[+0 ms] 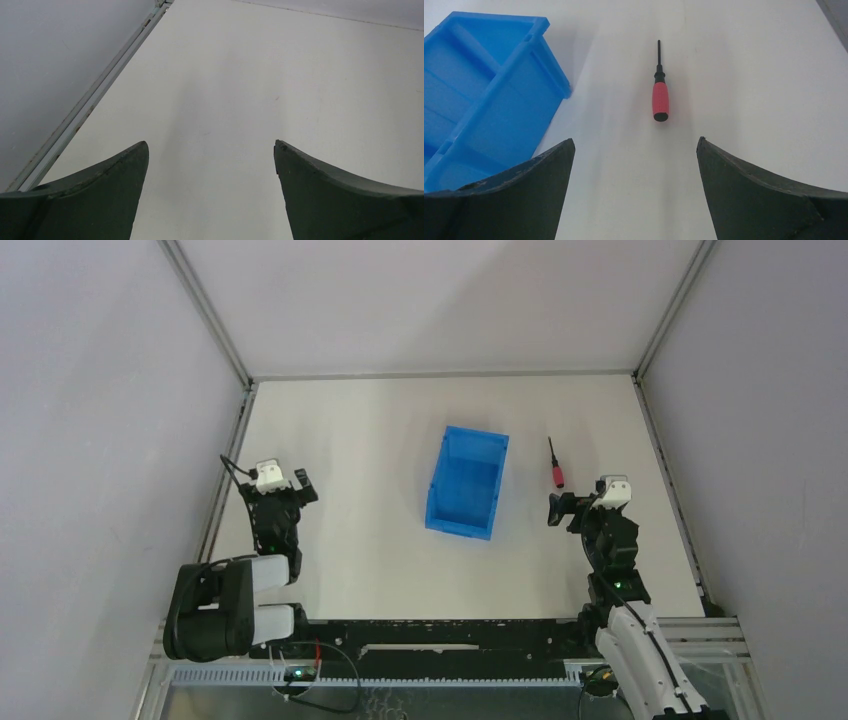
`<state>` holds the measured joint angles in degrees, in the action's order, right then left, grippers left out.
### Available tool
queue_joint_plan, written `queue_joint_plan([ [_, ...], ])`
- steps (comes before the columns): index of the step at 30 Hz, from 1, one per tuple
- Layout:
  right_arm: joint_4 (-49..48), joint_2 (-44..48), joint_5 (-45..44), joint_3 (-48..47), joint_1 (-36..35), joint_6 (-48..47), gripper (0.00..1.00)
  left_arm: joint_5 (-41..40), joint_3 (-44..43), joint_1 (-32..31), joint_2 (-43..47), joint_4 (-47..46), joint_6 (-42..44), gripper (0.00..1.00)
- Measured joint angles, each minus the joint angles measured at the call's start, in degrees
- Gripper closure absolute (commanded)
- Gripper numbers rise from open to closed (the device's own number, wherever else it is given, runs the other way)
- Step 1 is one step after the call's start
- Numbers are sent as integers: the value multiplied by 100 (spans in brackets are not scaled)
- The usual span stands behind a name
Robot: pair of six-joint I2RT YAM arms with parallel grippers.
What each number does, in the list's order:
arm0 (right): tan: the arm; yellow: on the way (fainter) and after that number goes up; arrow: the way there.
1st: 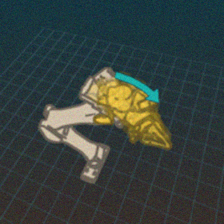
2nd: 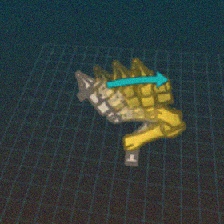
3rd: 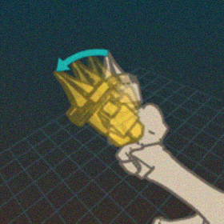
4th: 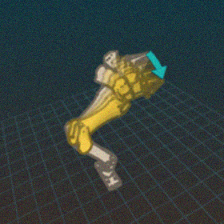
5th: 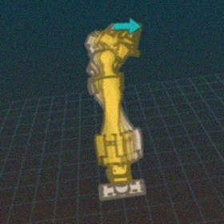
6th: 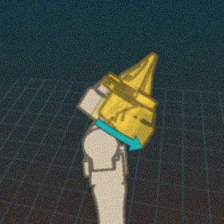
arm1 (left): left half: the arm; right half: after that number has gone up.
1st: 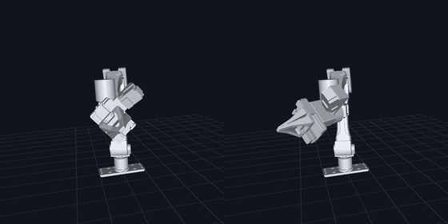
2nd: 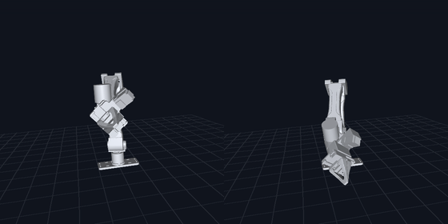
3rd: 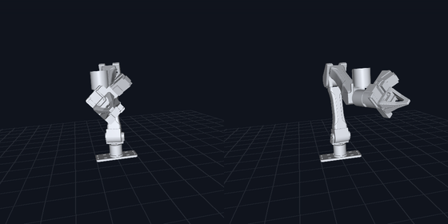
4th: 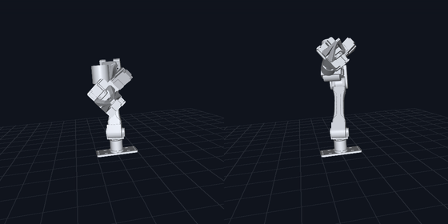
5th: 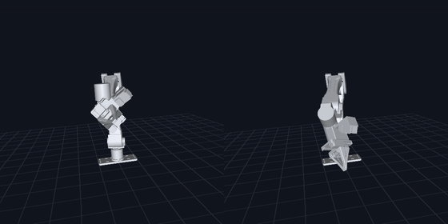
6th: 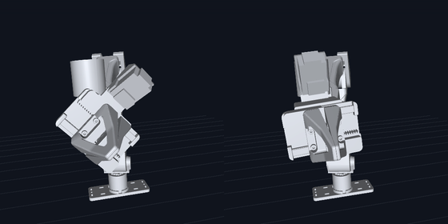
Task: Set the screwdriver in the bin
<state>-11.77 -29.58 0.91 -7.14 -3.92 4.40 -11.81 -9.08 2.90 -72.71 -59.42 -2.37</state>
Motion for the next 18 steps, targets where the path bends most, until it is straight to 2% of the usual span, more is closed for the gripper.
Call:
queue_joint_plan([
  [6,-9,0,7,0,-4,33,0,0,0,0,0,0,0,0],
  [12,125,-431,0,-192,-13,111,1,0,0,0,0,0,0,0],
  [16,798,-1139,-39,-1228,-24,199,0,0,0,0,0,0,0,0],
  [18,1390,-1714,-111,-2192,-24,243,0,0,0,0,0,0,0,0],
])
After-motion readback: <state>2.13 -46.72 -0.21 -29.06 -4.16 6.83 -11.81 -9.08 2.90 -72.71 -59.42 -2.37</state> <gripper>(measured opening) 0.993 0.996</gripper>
